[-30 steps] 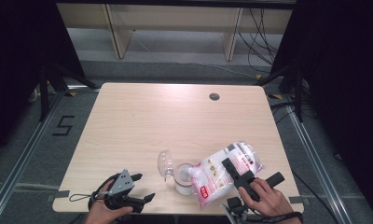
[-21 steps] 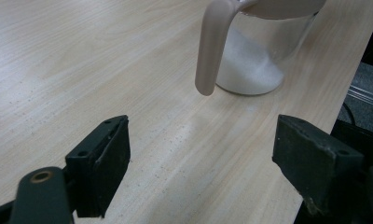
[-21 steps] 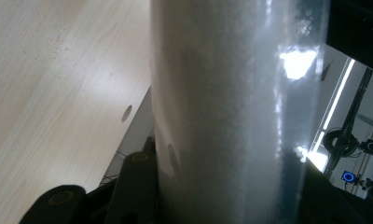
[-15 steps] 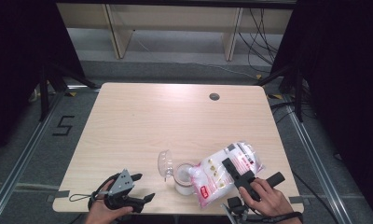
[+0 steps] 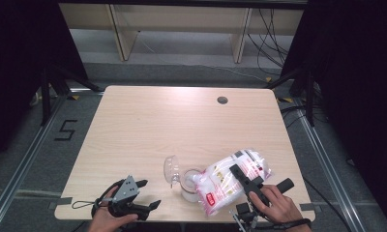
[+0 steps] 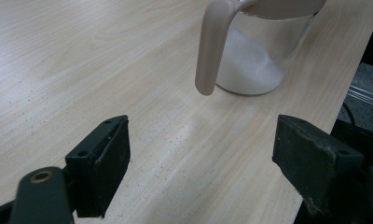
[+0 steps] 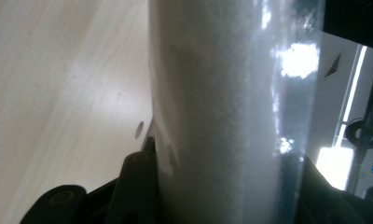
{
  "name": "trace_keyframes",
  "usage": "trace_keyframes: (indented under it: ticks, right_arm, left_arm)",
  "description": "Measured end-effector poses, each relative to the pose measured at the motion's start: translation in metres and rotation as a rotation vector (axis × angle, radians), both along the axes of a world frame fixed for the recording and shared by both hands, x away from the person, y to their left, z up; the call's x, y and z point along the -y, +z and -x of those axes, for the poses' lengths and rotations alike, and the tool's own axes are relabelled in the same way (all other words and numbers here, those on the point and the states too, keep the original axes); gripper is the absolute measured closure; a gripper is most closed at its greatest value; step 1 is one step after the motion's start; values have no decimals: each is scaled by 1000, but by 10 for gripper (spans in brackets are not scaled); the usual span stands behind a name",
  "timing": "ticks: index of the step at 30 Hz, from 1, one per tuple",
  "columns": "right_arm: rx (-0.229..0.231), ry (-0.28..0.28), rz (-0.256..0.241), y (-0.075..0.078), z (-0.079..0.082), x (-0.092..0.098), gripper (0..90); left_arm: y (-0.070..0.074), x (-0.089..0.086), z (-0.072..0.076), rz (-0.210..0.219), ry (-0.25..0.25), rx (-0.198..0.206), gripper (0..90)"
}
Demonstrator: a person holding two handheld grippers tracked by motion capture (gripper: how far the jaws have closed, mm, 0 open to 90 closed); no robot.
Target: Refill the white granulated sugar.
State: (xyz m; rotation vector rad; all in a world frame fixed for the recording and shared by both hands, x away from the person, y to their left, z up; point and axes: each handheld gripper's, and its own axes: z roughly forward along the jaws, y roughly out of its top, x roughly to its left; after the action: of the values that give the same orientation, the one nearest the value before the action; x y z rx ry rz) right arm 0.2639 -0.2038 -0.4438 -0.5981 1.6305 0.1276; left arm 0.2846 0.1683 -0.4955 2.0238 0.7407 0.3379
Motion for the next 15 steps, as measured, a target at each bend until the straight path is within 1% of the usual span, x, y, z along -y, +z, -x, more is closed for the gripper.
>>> trace_keyframes:
  ticks: [3, 4, 5, 6, 7, 8, 9, 10, 11, 12, 13, 14, 15]
  right_arm:
    - [-43, 6, -39, -1, -1, 0, 653]
    - [-61, 1, -36, -1, 0, 0, 654]
    - [-56, 16, -30, 1, -1, -1, 654]
    - [-91, -3, -60, -2, -1, 0, 654]
    - [-87, 14, -53, -1, -1, -1, 655]
    - [-116, 1, -80, -3, -1, 0, 655]
    - [-127, 7, -83, -3, -2, 0, 655]
    - [-127, 23, -87, -2, -3, 0, 656]
    - [-132, 26, -93, -2, -3, 0, 656]
    - [-167, 7, -121, -5, -3, 2, 657]
    - [-181, 1, -140, -6, -3, 3, 657]
    - [-167, 30, -122, -3, -5, 3, 657]
    - [-200, 12, -151, -5, -5, 4, 657]
  left_arm:
    - [0, -1, 0, -9, -5, 1, 187]
    - [0, -1, 0, -8, -4, 1, 187]
    - [0, 0, 0, 1, 0, 0, 187]
    - [0, 0, 0, 1, 1, -1, 187]
    - [1, -1, 0, -17, -5, -1, 187]
    - [1, -1, 0, -21, -4, 1, 187]
    - [1, -1, 0, -15, -3, 1, 188]
    - [1, -1, 0, -20, -3, 0, 187]
    - [1, -1, 0, -19, -3, 0, 188]
    - [1, -1, 0, -16, -5, -1, 187]
    - [1, -1, 0, -15, -4, -2, 188]
    - [1, -1, 0, -21, -3, 0, 188]
    - [1, -1, 0, -14, -4, -1, 188]
